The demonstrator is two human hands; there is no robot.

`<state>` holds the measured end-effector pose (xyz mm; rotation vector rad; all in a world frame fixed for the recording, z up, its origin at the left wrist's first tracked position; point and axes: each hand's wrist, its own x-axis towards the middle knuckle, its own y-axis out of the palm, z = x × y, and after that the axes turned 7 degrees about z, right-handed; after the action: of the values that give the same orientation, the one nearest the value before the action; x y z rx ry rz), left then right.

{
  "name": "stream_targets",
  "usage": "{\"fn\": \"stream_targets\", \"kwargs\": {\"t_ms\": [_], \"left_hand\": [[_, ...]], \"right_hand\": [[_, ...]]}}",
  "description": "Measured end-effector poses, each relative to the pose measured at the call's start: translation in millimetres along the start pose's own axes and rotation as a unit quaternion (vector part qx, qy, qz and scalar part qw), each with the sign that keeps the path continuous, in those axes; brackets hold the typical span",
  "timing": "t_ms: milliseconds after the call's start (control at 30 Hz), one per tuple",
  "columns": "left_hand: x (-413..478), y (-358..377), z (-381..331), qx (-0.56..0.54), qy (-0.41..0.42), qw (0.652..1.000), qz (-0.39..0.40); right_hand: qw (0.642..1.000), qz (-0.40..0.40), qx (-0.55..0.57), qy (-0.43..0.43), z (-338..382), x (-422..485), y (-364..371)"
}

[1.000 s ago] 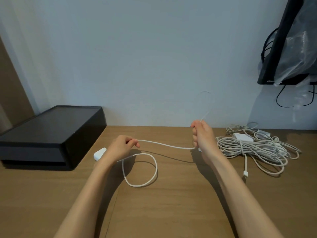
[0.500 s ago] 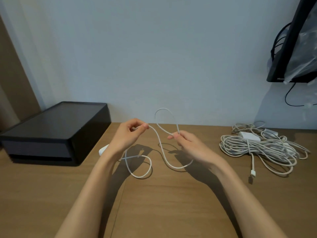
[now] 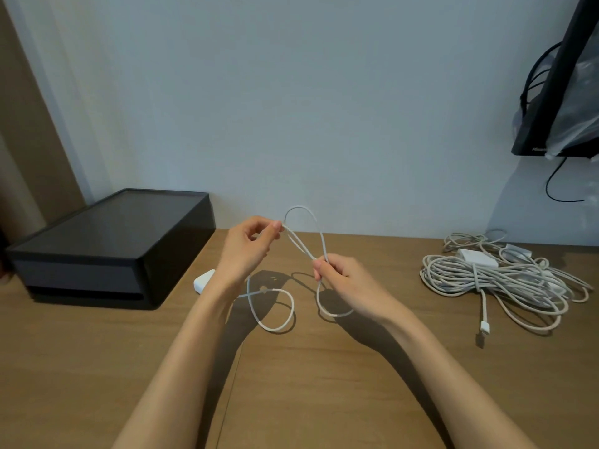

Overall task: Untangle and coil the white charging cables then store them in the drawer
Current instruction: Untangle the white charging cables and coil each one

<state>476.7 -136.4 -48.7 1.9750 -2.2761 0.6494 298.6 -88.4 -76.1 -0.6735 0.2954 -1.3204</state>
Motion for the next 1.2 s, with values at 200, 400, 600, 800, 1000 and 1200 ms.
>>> {"fn": "stream_targets", "kwargs": {"t_ms": [200,400,600,800,1000,1200], "left_hand": [[1.1,0.8,4.2,0.082,0.037,0.996,-0.009],[-3.8,11.3,13.5,0.341,0.179,0.919,0.085],[7.3,18.4,28.3,0.508,0.326,0.796,0.035],[7.9,17.9,28.7,0.502,0.349,0.790,0.049],[5.5,20.9,28.0,0.502,0.331,0.798,0.049],[3.9,21.1,26.7,0.518,0.230,0.817,0.107]], "right_hand": [[0.995,0.030,-0.087,0.033,1.4,-1.7,-5.1],[0.972,-0.030,-0.227,0.045,-10.3,-5.0,-16.3],[0.993,0.034,-0.114,0.000,-7.7,-1.0,-22.5],[0.996,0.079,-0.003,-0.026,-2.7,-6.4,-27.7],[0.995,0.069,0.070,-0.009,4.2,-8.9,-27.0],[0.999,0.053,0.001,-0.009,-3.0,-7.3,-29.2]]}}
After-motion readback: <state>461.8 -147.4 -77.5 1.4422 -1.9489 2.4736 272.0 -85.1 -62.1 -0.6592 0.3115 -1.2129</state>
